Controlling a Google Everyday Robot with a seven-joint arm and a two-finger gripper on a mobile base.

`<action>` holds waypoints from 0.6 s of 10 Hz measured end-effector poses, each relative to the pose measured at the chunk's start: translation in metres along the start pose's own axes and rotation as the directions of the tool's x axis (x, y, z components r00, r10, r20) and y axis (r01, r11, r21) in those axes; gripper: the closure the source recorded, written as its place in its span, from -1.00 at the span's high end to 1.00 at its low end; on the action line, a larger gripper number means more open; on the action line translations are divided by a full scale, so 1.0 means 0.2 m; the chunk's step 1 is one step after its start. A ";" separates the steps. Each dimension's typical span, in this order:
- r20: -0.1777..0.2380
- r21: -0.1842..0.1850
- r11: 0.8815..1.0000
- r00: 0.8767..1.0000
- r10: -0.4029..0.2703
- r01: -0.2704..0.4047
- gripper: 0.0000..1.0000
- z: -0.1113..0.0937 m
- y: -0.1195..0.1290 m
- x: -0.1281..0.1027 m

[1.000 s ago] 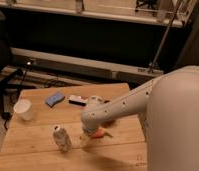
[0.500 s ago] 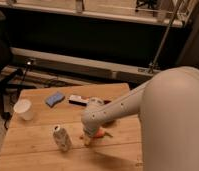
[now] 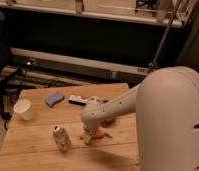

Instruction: Place the pepper in the ceramic cup

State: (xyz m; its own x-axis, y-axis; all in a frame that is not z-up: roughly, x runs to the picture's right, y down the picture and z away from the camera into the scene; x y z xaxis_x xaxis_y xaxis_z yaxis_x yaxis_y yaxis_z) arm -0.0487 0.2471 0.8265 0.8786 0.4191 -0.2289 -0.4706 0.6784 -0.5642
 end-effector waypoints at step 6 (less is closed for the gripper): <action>0.002 0.011 1.000 1.000 -0.027 0.027 -0.91 -0.03 -0.02 -0.09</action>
State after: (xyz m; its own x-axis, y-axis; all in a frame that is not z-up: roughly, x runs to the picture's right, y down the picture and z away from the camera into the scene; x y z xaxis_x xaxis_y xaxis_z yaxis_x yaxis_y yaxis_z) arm -0.0616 0.2339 0.8281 0.8910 0.4015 -0.2120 -0.4473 0.6959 -0.5618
